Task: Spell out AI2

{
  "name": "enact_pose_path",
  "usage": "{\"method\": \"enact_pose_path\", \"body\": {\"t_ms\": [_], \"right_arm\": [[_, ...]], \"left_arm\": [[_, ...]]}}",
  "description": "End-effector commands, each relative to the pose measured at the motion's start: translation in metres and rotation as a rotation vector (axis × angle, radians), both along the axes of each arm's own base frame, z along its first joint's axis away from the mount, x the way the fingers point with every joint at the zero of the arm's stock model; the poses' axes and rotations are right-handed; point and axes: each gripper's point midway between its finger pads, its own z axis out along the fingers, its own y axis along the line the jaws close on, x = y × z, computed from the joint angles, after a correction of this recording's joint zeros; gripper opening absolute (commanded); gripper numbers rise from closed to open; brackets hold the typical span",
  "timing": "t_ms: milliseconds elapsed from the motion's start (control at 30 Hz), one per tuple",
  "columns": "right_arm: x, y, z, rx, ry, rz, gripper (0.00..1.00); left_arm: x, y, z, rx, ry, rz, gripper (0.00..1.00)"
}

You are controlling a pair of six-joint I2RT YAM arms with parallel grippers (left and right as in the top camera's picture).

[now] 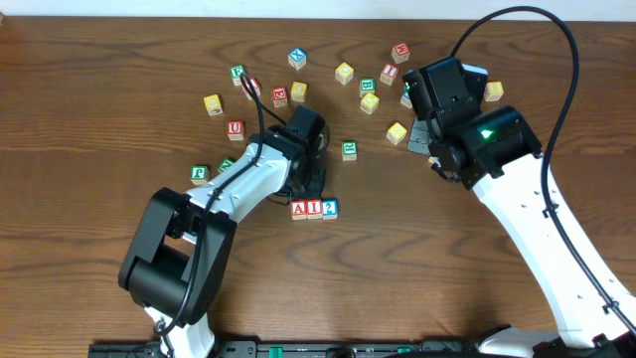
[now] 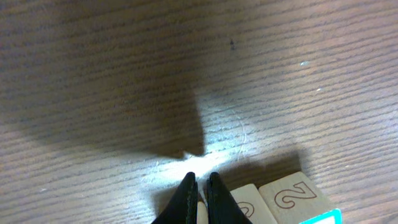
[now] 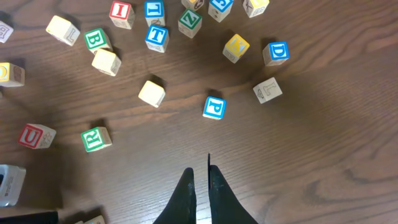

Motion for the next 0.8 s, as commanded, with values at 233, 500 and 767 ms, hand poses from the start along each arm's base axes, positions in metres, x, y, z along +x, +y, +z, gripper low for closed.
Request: {"method": "enact_pose_path", "body": {"t_ms": [233, 500, 767], "right_arm": [[0.0019, -0.0027, 0.0129, 0.016, -0.043, -0.022, 0.03], [0.0036, -0.0019, 0.0139, 0.021, -0.051, -0.022, 0.03], [0.0041, -0.0016, 0.0142, 0.022, -0.053, -0.021, 0.03]], "left_arm": [[-0.0083, 0.0016, -0.0028, 0.003, 0.035, 0.002, 0.07], [-0.0133, 0.0042, -0.0036, 0.014, 0.055, 0.002, 0.08], [-0.0134, 0.0042, -0.0036, 0.014, 0.056, 0.002, 0.07]]}}
